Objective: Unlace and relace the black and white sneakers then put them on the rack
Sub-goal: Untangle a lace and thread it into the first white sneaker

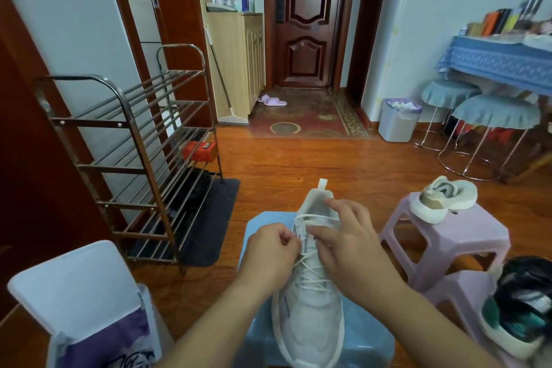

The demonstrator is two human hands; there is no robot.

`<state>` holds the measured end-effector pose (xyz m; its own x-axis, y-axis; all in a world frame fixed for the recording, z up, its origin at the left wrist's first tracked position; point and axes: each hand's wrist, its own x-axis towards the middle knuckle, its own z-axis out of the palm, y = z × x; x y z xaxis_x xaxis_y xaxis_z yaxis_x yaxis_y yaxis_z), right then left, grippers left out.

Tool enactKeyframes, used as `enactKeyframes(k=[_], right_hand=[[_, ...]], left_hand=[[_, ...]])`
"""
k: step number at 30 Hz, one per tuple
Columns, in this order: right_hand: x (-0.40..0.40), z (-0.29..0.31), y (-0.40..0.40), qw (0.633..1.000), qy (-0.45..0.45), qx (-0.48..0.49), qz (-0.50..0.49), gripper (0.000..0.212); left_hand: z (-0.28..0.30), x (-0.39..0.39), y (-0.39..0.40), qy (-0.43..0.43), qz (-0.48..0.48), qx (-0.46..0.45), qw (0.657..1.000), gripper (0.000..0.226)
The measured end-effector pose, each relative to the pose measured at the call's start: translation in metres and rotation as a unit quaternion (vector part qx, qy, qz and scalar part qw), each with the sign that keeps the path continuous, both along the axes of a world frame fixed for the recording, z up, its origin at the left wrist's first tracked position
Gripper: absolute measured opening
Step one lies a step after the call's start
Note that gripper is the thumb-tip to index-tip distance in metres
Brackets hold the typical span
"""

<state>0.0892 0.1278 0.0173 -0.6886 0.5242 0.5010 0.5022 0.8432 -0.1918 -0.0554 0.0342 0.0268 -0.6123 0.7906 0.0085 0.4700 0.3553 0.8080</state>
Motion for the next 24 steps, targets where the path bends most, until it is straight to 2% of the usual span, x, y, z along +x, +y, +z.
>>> enactKeyframes(k=[4, 9, 17, 22, 24], right_hand=[[-0.008, -0.005, 0.003, 0.999, -0.014, 0.017, -0.025, 0.026], [-0.014, -0.010, 0.005, 1.000, -0.001, -0.007, -0.027, 0.025], [-0.022, -0.006, 0.007, 0.990, 0.036, -0.132, -0.022, 0.021], [-0.032, -0.008, 0.003, 0.980, 0.082, -0.180, -0.026, 0.021], [-0.033, -0.009, 0.001, 0.977, 0.074, -0.197, -0.035, 0.020]], left_hand=[[0.004, 0.004, 0.003, 0.017, 0.019, -0.014, 1.000, 0.020], [0.003, 0.001, 0.002, 0.023, 0.037, -0.028, 0.999, 0.020], [0.007, -0.004, 0.008, -0.003, 0.027, -0.041, 0.999, 0.022], [0.011, -0.002, 0.009, 0.097, 0.024, -0.094, 0.991, 0.019], [0.012, -0.002, 0.010, 0.106, 0.018, -0.102, 0.989, 0.019]])
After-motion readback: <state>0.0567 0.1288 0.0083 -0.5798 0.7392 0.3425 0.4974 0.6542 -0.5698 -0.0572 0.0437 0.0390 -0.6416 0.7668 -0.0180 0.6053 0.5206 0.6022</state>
